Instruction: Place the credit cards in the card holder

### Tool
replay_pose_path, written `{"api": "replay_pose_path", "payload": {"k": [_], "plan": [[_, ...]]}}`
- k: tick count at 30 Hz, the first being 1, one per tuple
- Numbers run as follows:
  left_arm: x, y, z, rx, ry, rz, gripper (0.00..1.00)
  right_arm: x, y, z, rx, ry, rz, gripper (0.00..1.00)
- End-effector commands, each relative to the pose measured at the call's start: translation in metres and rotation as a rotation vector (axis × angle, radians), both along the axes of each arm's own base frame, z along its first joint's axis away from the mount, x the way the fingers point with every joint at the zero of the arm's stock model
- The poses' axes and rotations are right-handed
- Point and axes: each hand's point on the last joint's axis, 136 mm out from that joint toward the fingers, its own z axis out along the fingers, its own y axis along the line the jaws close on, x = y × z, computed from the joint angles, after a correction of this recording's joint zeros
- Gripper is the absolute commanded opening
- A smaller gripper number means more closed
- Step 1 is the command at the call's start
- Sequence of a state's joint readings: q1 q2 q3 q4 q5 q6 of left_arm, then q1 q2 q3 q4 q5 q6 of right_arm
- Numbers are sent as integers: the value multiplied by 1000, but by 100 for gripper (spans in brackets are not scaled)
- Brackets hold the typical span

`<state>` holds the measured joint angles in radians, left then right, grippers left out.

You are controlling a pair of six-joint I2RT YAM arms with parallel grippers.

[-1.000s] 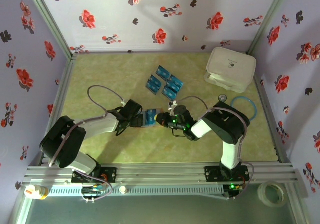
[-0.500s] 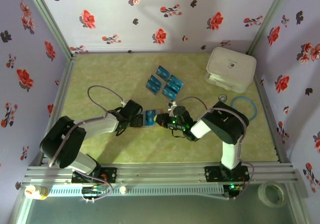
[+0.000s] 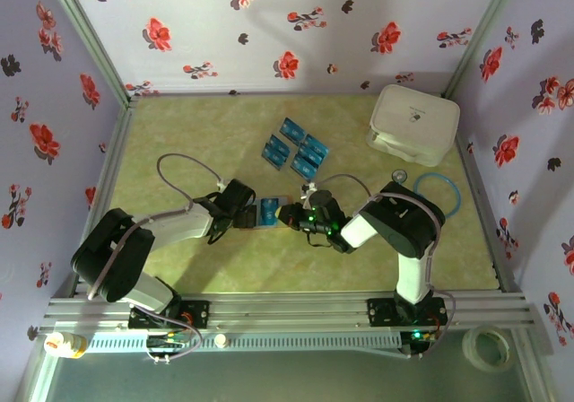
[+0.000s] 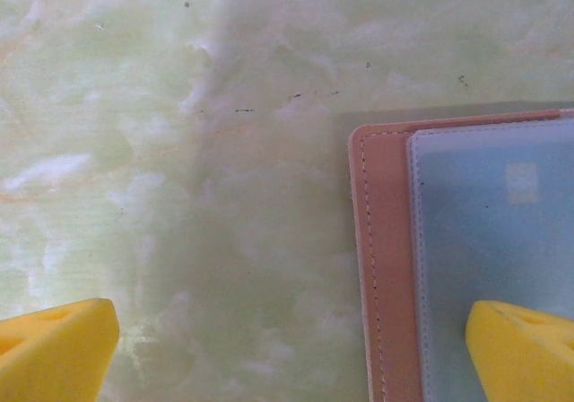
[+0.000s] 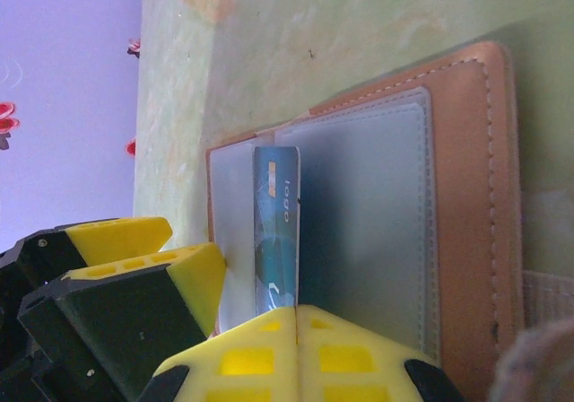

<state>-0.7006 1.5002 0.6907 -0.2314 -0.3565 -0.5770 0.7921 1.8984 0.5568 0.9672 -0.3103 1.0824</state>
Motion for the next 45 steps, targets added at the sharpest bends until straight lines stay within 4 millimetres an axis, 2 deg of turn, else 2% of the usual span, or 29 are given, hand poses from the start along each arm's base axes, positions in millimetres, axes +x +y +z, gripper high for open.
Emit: {"api": "replay_pose_path", "payload": {"k": [1,29,45], "plan": [[-11,14,-9,55,28,14,100,-4,0,-13,-45,47,-2,0],[-12,15,-9,51,23,13,100,-13,-5,-17,-87,88,24,0],[-11,14,-8,47,20,15,100,-14,4,-20,-102,108,73,0]]}}
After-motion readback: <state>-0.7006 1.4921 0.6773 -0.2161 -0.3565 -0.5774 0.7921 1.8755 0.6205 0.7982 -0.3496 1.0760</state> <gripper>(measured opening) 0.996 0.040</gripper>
